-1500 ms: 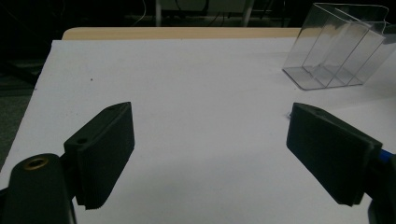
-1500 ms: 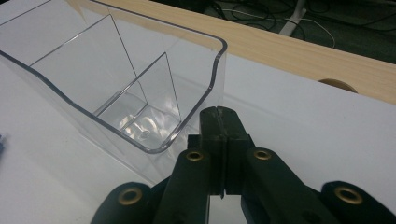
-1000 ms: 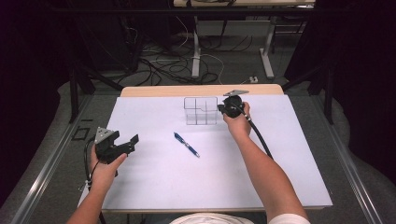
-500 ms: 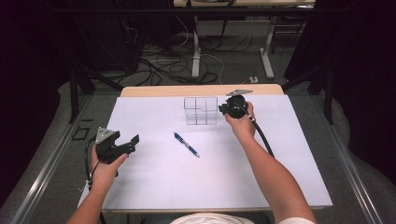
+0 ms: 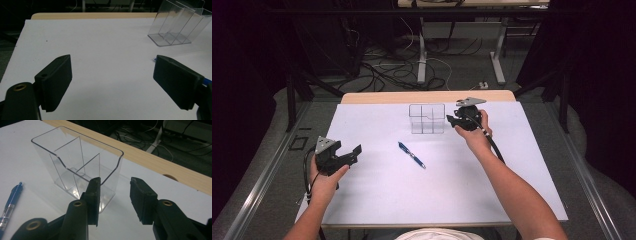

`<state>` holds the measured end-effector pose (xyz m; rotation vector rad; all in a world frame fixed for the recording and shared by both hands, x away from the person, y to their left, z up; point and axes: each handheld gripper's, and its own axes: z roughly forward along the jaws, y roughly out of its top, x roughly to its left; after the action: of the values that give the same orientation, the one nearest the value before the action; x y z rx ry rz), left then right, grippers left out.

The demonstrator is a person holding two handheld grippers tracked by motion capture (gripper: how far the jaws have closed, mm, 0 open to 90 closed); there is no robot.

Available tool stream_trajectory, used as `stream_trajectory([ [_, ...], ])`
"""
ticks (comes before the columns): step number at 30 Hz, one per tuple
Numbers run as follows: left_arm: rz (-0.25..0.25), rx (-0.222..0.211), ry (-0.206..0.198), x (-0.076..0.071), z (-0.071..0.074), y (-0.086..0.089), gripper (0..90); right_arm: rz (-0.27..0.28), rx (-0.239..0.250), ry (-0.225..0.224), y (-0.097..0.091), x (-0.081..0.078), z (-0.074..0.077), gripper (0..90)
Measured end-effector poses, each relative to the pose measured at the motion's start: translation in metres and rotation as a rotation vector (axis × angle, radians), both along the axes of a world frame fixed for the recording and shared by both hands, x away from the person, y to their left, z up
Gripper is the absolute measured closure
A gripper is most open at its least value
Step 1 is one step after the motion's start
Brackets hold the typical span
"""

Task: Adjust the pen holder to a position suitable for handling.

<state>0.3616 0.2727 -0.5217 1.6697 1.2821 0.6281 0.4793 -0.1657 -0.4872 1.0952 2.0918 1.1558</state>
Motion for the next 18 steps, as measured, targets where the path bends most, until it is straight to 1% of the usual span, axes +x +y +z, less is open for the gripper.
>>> stream_trajectory([
  [1,0.0,-0.001,-0.002,0.0,0.0,0.0,15.3,0.008,0.003,0.0,0.001,-0.002,0.001,58.8],
  [3,-0.002,0.0,-0.003,0.0,0.0,0.0,15.3,0.013,-0.006,-0.003,0.003,-0.006,0.003,55.8],
  [6,-0.002,0.0,0.0,0.0,0.0,-0.001,15.4,0.009,0.004,-0.007,0.007,-0.013,0.005,53.7],
  [7,-0.001,0.002,-0.002,0.0,0.0,-0.001,15.4,0.01,0.012,0.011,0.008,-0.015,0.006,53.1],
  [9,-0.006,0.009,0.001,-0.001,0.0,-0.001,15.4,0.018,-0.007,0.016,0.011,-0.018,0.007,49.8],
  [10,-0.003,0.002,-0.002,-0.001,0.0,-0.001,15.4,0.02,-0.011,0.026,0.014,-0.02,0.007,45.3],
  [11,-0.004,0.003,-0.001,-0.001,0.0,-0.001,15.4,0.02,-0.011,0.026,0.014,-0.02,0.007,45.3],
  [12,-0.003,0.001,-0.003,-0.001,0.0,-0.002,15.4,0.023,-0.007,0.03,0.015,-0.021,0.006,42.7],
  [13,-0.006,0.006,0.002,-0.001,0.0,-0.001,15.4,0.026,0.008,0.03,0.017,-0.022,0.006,40.1],
  [15,-0.005,0.005,0.006,-0.001,0.0,-0.002,15.4,0.022,-0.006,0.038,0.019,-0.024,0.006,35.1],
  [18,-0.009,0.007,0.007,-0.001,-0.001,-0.003,15.4,0.018,0.005,0.049,0.023,-0.026,0.005,26.6],
])
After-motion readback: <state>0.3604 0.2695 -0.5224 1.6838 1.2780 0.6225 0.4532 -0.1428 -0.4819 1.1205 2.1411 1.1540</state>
